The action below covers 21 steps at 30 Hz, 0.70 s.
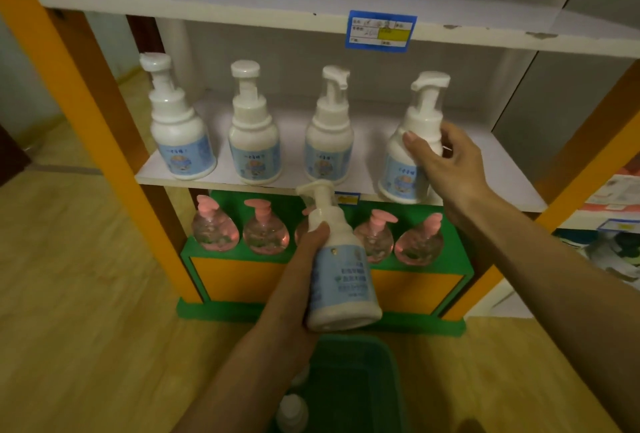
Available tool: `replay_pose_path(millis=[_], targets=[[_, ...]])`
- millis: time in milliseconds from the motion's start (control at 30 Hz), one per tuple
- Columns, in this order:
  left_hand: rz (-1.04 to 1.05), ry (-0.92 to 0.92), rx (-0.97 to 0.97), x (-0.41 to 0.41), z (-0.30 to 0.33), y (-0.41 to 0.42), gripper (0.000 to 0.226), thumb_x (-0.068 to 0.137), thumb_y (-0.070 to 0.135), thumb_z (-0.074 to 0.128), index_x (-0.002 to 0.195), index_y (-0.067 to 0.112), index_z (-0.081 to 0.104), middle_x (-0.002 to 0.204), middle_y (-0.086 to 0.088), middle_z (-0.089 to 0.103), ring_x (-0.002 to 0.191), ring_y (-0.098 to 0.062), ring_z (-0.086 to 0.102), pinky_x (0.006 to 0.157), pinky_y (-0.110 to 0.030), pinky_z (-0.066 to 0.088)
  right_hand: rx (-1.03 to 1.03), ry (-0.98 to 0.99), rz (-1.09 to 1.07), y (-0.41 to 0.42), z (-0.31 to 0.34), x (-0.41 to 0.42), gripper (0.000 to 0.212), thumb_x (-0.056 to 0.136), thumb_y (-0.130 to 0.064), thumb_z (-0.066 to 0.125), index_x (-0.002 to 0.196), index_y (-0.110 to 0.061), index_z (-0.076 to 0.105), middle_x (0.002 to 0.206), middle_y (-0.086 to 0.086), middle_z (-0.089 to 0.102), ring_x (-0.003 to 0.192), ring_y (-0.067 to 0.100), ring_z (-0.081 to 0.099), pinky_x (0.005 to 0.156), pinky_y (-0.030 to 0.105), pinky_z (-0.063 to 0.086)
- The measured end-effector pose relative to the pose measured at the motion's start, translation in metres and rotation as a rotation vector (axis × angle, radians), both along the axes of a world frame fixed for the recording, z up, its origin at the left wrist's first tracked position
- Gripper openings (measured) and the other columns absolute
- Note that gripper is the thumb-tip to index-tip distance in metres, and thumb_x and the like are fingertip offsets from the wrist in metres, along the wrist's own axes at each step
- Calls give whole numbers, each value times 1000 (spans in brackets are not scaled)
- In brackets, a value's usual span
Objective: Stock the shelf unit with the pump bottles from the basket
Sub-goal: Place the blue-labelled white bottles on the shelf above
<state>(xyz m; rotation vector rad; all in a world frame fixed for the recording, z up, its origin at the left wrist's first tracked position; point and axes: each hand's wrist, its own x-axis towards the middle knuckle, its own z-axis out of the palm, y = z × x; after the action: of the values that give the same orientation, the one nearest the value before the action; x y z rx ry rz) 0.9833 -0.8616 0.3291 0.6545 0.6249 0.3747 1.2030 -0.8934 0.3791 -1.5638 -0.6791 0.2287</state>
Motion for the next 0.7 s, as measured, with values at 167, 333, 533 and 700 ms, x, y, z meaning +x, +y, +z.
replay_pose_path(millis=[167, 333, 533, 700], targets=[[2, -33, 4, 3, -3, 3, 70, 62, 51, 64, 124, 18, 57, 91, -12, 71, 77, -27, 70, 68, -41, 55, -31, -26, 29, 16, -1, 14, 41, 84, -26, 70, 123, -18, 60, 103, -6, 66, 84, -2, 63, 71, 14, 51], [37, -33, -3, 2, -4, 5, 63, 61, 51, 63, 111, 14, 63, 83, -12, 73, 74, -27, 70, 72, -42, 55, -41, -56, 64, 19, -3, 22, 34, 87, -24, 66, 120, -19, 62, 104, -5, 67, 89, 1, 63, 78, 16, 52], [75, -48, -51, 1, -6, 6, 53, 62, 51, 63, 98, 12, 66, 80, -12, 70, 73, -28, 65, 78, -46, 51, -111, -64, 108, 15, -1, 21, 46, 89, -30, 63, 132, -20, 52, 115, -7, 64, 101, 0, 61, 85, 21, 50], [94, -84, -92, 0, -7, 6, 47, 70, 49, 59, 99, 12, 65, 75, -10, 70, 67, -25, 66, 74, -42, 52, -108, -54, -133, -19, -6, -9, 68, 87, -42, 63, 144, -20, 32, 146, 5, 41, 131, 17, 41, 106, 34, 39]])
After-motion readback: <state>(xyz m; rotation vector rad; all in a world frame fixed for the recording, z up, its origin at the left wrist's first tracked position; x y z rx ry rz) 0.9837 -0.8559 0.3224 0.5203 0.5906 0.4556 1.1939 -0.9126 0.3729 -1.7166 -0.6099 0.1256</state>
